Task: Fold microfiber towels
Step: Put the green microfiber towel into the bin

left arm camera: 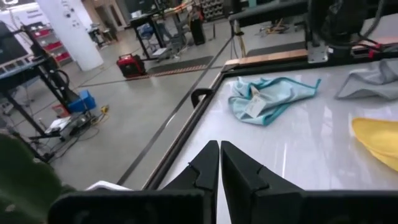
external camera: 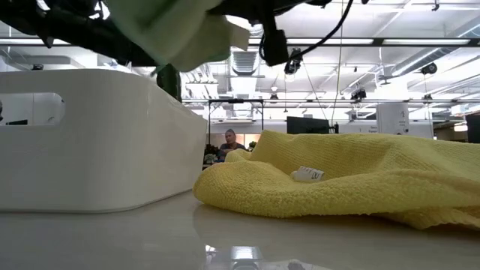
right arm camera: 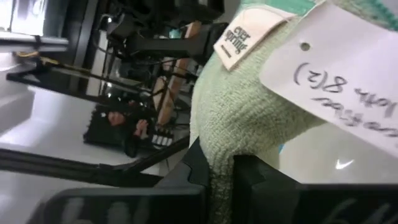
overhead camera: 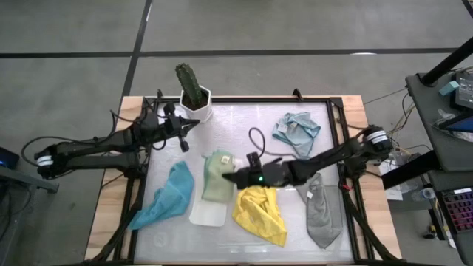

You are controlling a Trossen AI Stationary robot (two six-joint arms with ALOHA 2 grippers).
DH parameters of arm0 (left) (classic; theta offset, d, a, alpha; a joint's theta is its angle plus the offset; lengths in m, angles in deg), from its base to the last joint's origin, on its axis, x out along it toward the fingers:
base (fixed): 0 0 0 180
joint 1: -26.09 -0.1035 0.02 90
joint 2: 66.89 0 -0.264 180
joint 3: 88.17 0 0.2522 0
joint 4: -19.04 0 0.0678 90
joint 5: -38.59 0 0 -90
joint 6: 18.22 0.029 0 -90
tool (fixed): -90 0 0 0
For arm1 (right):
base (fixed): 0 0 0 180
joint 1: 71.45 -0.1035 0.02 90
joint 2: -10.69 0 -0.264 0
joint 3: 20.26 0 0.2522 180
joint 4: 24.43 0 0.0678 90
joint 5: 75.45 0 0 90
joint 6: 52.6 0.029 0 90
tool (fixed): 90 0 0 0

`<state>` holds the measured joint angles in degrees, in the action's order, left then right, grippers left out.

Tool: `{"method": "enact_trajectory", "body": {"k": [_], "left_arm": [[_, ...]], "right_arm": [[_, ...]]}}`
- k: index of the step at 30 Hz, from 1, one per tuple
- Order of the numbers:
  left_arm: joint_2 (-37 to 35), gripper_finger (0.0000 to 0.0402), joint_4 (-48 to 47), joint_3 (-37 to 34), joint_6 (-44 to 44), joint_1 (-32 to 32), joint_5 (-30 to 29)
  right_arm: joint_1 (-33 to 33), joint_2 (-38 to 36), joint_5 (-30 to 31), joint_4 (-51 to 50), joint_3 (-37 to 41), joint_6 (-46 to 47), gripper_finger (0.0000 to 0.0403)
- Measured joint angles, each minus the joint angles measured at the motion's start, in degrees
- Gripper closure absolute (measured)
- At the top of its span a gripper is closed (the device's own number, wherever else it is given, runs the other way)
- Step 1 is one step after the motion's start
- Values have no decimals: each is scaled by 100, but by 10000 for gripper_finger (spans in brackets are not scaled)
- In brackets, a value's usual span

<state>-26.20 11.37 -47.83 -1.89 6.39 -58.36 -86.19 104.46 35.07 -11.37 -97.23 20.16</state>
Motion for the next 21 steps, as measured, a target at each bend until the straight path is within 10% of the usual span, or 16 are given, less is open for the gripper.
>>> {"method": "enact_trajectory", "body": {"k": [21], "left_arm": [[-304, 398, -18, -75, 51, 177, 16]], "right_arm": [[-138, 2065, -438, -1930, -2518, 293, 390]]}}
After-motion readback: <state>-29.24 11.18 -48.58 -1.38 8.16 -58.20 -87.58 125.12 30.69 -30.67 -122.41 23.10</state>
